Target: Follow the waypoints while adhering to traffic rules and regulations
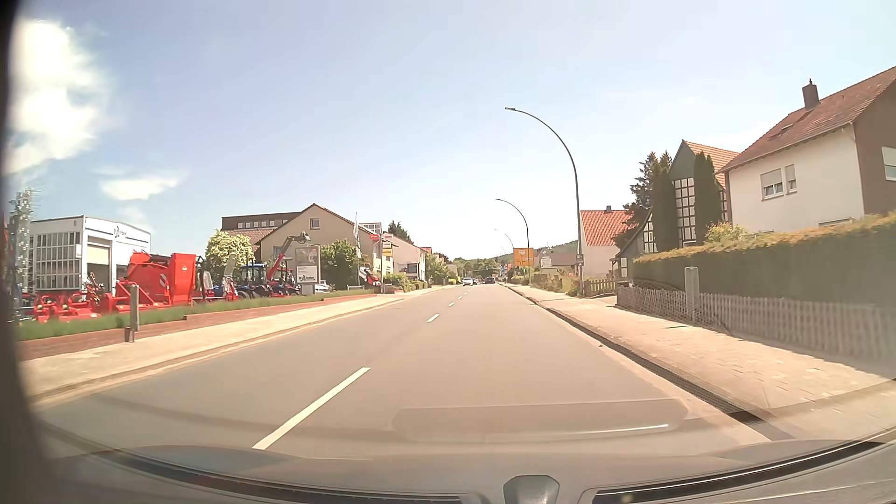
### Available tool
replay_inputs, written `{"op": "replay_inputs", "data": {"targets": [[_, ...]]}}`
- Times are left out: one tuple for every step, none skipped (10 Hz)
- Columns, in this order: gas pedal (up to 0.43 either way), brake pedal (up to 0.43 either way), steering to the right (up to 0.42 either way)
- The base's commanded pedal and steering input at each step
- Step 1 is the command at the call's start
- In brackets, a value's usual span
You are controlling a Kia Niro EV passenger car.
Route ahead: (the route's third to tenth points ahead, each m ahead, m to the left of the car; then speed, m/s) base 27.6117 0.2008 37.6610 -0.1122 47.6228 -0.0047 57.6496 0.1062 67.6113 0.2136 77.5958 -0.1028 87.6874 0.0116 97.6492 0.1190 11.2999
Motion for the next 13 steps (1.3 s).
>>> {"op": "replay_inputs", "data": {"targets": [[0.118,0.006,0.002],[0.110,0.006,0.002],[0.110,0.006,0.002],[0.110,0.006,0.002],[0.110,0.006,0.002],[0.110,0.006,0.002],[0.110,0.006,0.002],[0.110,0.006,0.002],[0.110,0.006,0.002],[0.110,0.006,0.002],[0.110,0.006,0.002],[0.098,0.006,0.003],[0.020,0.006,0.003]]}}
